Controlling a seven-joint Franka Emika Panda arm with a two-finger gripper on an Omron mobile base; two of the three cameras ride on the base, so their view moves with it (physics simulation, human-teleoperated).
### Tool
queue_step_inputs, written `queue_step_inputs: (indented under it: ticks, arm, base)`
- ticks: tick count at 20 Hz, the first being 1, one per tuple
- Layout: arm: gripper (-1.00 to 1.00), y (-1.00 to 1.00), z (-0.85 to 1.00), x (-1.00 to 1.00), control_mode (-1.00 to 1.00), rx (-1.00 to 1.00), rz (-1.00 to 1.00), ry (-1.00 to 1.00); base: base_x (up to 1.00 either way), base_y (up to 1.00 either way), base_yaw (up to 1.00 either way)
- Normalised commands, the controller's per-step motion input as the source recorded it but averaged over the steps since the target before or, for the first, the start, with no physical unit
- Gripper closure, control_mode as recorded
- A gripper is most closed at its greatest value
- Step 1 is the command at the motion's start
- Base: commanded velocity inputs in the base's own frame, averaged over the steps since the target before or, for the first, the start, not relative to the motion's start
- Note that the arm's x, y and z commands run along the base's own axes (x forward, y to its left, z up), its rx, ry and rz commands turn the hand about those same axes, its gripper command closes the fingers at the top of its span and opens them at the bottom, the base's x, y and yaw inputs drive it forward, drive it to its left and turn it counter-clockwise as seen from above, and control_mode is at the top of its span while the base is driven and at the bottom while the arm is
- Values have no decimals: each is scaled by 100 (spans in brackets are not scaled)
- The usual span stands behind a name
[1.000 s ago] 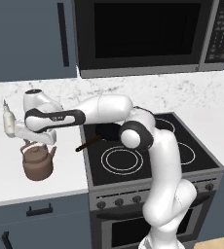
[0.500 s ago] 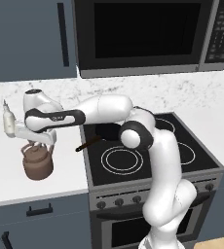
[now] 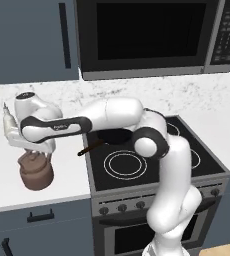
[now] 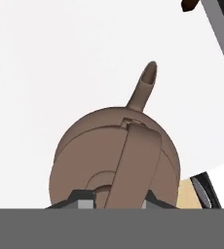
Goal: Pick the kettle from the counter and place it on a stove burner. Then turn the burner on.
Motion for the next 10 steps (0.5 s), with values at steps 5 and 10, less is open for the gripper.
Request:
queue_step_inputs:
  ticks: [5,10]
  arm:
    - [100,-33,22,-83,-100,0,2,-15]
    - [100,-68,35,-79,-100,0,0,-10]
  base:
    - [0,0,0]
    - [0,0,0]
